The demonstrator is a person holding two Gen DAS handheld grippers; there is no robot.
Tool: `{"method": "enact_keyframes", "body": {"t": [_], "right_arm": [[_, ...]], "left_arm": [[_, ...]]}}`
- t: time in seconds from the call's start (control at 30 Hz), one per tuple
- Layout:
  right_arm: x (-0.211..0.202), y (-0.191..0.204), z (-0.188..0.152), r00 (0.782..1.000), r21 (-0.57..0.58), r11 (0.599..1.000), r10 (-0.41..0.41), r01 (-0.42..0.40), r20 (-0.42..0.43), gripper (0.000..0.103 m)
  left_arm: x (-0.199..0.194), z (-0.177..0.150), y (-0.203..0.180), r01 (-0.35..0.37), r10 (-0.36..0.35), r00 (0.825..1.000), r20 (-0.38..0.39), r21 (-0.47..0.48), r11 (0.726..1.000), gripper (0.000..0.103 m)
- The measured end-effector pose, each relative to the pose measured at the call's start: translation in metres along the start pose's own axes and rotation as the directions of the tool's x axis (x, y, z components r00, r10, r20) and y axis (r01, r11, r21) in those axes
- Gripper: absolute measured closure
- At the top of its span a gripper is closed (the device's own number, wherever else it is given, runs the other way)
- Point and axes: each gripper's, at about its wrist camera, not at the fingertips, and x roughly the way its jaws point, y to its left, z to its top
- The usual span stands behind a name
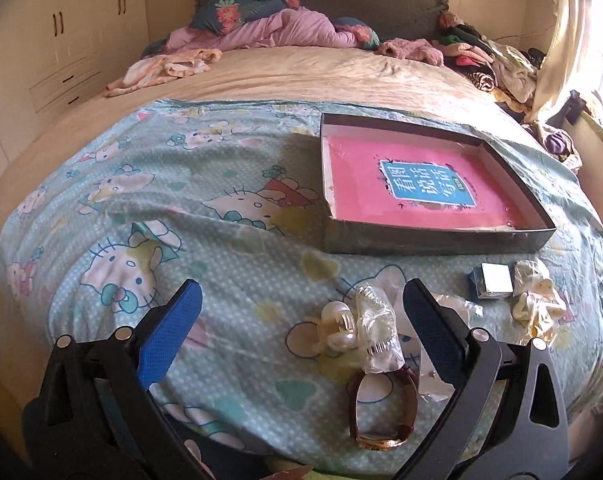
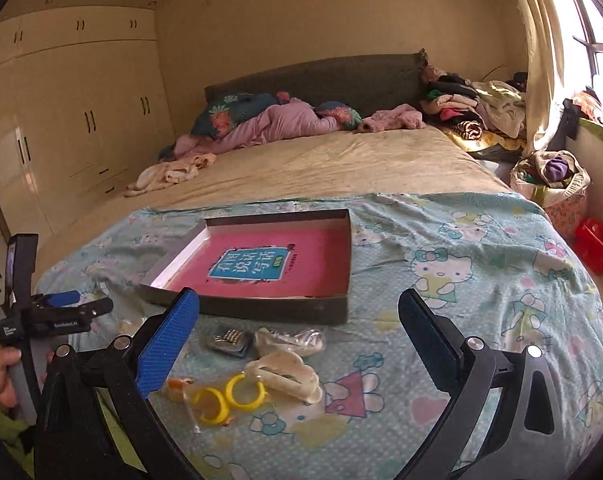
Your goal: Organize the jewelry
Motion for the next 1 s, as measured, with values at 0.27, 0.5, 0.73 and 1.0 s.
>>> {"method": "enact_keyframes", "body": {"t": [0.27,0.5,0.73,1.0], "right_arm": [[0.005,0.004,-0.01,0.998,-0.033,0.998,-0.049,0.048,-0.026,0.004],[0.012,0.006,-0.016,0.996,-0.048,0.997,-0.064,0.061,-0.054,0.004],[0.012,0.007,-0.018,0.996,-0.044,0.997,-0.069,0.067,-0.056,0.004],[0.01,0.008,-0.019,0.996,-0.051,0.997,-0.066,0.063,-0.058,0.004]], "left_arm": [[-0.006,-0.001,0.008,-0.046,0.047,0.998,0.047,-0.035,0.998,0.009],[-0.008,-0.001,0.008,-0.01,0.011,1.0,0.024,-0.037,0.999,0.009],[-0.015,-0.002,0.008,0.025,-0.024,0.999,0.025,-0.06,0.998,0.009],[-0.019,-0.003,0.009,0.037,-0.036,0.999,0.018,-0.071,0.997,0.009]]}}
